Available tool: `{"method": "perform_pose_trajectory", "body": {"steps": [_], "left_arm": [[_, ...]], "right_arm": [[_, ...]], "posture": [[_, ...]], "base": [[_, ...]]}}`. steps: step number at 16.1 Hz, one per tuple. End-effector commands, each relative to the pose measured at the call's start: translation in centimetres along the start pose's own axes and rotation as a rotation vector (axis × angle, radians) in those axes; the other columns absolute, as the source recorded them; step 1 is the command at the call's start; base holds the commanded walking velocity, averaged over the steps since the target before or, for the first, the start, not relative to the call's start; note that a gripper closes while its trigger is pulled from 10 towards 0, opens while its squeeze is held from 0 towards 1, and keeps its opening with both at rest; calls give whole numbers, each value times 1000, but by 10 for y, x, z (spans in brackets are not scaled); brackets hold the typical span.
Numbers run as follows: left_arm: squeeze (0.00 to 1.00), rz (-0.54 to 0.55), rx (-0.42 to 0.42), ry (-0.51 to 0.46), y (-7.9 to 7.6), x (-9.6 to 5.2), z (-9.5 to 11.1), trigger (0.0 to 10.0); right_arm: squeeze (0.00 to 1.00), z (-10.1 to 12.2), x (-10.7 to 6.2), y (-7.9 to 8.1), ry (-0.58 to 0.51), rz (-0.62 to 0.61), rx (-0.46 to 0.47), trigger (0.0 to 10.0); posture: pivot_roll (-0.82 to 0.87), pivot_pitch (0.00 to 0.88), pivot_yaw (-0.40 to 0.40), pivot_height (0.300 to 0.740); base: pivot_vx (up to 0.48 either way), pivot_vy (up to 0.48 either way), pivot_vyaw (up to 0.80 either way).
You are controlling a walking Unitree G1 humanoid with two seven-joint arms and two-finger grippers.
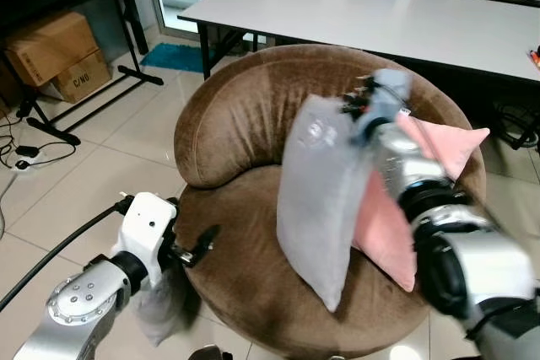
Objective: Move the pillow to the sofa from floor
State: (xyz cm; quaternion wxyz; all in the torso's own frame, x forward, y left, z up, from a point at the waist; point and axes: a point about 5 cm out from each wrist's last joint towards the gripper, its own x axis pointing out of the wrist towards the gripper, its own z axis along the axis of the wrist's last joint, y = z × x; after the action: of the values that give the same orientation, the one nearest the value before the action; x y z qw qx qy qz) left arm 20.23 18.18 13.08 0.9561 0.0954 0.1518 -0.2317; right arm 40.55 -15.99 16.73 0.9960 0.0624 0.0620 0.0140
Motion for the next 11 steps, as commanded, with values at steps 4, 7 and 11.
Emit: {"method": "perform_pose_trajectory", "body": {"steps": [4,7,11], "left_arm": [[180,-35,-36,-86,0,0,15,10000],[176,-1,-15,-125,3,3,21,10000],[141,130,28,-187,5,10,29,10000]], "right_arm": [[1000,7,-4,-29,-66,-101,-146,10000],[1000,7,-7,-32,-118,-59,-65,10000],[1000,15,-16,-29,-252,41,4,10000]], "posture": [[19,27,11,740],[15,25,11,740],[7,25,12,740]], "base": [[0,0,0],[0,0,0],[0,0,0]]}}
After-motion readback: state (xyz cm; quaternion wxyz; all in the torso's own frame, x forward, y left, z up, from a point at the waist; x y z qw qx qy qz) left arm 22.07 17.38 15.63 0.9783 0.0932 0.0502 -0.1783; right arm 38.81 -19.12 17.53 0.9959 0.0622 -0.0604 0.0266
